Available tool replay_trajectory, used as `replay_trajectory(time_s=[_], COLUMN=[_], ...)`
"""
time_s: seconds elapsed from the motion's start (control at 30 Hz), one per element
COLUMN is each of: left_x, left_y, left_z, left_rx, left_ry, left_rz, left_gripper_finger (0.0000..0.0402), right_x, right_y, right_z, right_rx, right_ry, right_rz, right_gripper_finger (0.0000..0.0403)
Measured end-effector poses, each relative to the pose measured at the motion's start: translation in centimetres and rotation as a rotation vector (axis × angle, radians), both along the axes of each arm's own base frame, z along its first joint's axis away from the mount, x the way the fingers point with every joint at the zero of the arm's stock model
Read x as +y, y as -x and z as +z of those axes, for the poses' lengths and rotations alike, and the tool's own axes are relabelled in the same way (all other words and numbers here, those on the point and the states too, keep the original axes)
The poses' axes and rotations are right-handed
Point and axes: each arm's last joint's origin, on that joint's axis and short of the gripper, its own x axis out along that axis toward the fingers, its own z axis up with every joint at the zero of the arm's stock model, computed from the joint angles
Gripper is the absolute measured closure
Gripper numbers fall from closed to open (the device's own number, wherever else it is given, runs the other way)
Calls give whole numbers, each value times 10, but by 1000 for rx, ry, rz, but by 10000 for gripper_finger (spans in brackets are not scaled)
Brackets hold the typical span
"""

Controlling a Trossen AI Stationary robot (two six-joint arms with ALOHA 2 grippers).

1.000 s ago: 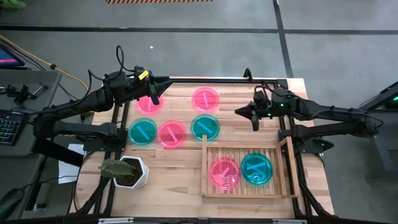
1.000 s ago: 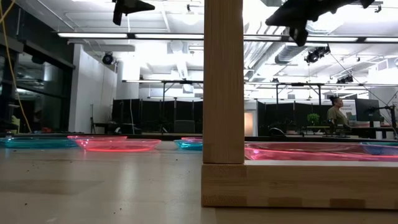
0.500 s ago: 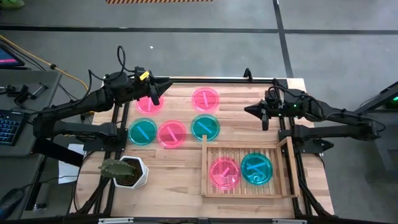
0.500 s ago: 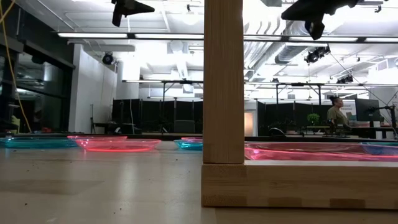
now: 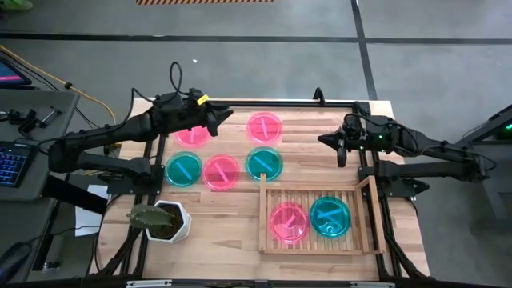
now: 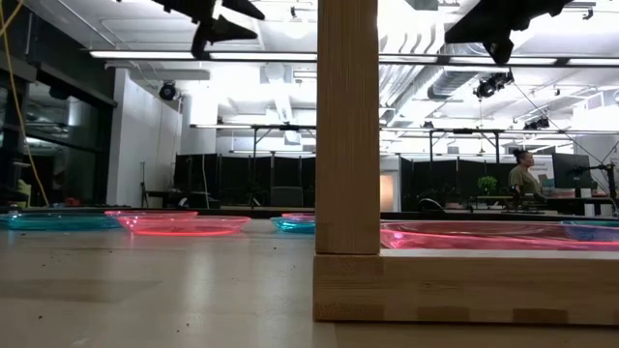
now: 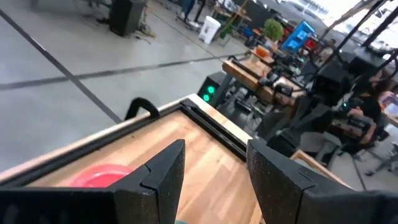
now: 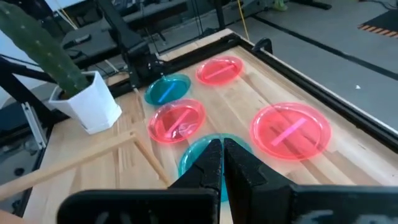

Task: Place and stack plates onto a shelf
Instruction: Stack the blue plate on top of the blue plates on the shelf

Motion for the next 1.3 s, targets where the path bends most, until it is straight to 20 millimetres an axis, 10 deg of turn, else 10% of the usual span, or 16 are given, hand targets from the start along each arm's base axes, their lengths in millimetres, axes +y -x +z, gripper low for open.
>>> replay_trajectory(time_s=[0.57, 0.77, 1.03, 1.3], left_x=[-1, 13, 54, 68], left_y=[-6, -5, -15, -38], left_z=[-2, 2, -64, -139], left_rx=[74, 453, 1145, 1561], left_ry=[-160, -64, 363, 365], left_rz=[-146, -254, -401, -704], left_gripper_finger=[241, 241, 241, 241], right_x=[-4, -6, -8, -8], right_y=[-6, -14, -26, -36], right_z=[-6, -11, -18, -26], right_rx=[55, 68, 103, 147], right_ry=[-1, -83, -120, -182], right_rz=[-115, -144, -159, -113], right_gripper_finger=[402, 402, 402, 402])
